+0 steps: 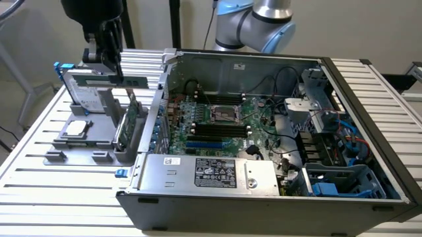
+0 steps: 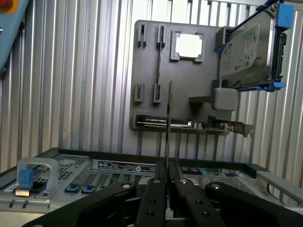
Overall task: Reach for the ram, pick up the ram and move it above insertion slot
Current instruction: 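Pick up the ram and move it above insertion slot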
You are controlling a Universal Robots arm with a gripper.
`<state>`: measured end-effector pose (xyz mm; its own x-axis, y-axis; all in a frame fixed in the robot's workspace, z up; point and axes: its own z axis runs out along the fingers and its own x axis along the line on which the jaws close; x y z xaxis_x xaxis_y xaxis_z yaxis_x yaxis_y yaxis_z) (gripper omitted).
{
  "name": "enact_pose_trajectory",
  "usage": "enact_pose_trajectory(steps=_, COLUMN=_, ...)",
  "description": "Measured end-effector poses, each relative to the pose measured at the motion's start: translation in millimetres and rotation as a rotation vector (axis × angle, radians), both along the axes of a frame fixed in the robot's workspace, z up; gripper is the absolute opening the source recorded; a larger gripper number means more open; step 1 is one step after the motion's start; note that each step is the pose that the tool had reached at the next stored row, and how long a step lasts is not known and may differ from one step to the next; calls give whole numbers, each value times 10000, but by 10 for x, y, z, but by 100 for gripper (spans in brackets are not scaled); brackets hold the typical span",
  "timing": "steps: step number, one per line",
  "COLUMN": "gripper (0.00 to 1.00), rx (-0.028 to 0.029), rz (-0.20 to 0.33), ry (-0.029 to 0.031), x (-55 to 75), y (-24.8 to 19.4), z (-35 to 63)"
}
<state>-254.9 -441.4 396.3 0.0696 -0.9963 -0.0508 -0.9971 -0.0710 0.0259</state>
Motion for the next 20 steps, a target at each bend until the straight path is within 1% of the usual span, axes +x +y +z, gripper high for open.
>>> enact_pose_trajectory(steps=5, gripper=13, rx=108, rz=0, ry=0, x=184, y=14, z=10)
enact_pose_trajectory(steps=15, gripper=13, rx=301, rz=0, ry=2, x=591, y=34, z=28)
enact_pose_trajectory(steps=20, gripper=13, rx=412, rz=0, ry=1, x=791, y=48, z=32)
